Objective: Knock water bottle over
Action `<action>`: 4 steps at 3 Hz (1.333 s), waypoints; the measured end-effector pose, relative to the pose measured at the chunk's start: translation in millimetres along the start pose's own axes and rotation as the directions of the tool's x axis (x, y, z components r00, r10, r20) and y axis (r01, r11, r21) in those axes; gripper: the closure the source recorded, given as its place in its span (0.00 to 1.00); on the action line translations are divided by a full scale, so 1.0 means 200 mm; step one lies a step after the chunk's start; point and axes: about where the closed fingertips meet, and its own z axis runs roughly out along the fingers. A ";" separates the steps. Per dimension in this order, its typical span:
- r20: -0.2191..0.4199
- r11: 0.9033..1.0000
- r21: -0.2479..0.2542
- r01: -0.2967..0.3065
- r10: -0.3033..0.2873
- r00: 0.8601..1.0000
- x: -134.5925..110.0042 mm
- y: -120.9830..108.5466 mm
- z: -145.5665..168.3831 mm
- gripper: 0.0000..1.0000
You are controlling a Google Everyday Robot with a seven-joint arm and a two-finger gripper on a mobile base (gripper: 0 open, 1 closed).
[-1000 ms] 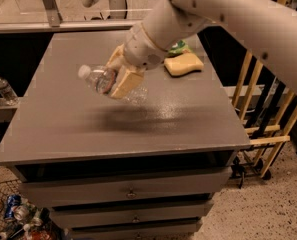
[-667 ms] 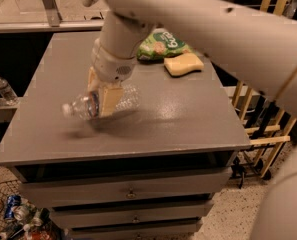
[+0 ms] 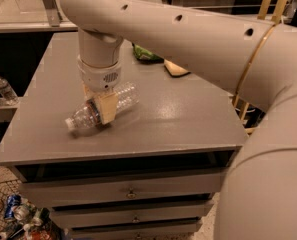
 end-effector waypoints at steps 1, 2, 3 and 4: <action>0.000 1.000 0.002 0.001 -0.001 1.000 0.00 0.00 0.00 0.60; 0.000 1.000 0.003 0.002 -0.002 1.000 -0.01 0.00 0.00 0.38; 0.000 1.000 0.005 0.003 -0.003 1.000 -0.01 0.00 0.00 0.13; 0.000 1.000 0.006 0.004 -0.004 1.000 -0.01 0.00 0.00 0.00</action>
Offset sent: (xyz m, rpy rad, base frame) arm -0.0002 0.0005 -0.0001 0.0009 -0.0013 0.0008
